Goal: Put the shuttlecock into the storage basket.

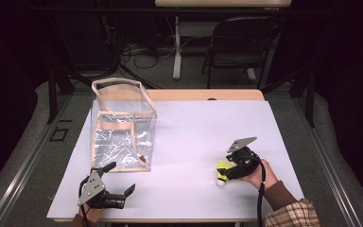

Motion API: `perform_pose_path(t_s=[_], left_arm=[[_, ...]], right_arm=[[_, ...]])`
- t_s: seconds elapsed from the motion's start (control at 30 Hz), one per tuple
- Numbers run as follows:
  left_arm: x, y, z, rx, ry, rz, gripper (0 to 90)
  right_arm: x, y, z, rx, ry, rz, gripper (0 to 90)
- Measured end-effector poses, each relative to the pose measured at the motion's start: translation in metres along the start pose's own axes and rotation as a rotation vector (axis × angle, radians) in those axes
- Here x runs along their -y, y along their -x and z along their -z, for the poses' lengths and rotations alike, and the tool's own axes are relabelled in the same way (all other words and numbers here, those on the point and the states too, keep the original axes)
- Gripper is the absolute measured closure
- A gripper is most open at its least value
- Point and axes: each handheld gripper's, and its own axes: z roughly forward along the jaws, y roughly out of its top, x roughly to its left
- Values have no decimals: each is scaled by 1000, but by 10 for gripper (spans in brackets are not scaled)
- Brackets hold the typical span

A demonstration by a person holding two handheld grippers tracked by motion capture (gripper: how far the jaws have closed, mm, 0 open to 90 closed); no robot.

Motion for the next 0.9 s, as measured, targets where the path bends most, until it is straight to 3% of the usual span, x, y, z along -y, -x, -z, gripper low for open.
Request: perform_pose_path(t_s=[0.27,0.47,0.9], left_arm=[[0,0,0,-2,0,1,1],[0,0,0,-1,1,0,1],[0,0,0,-6,3,-3,1]], right_arm=[[-2,4,-4,-23,-35,-1,544],[-4,4,-3,-30,-51,0,600],[-8,0,8,27,-54,-23,726]])
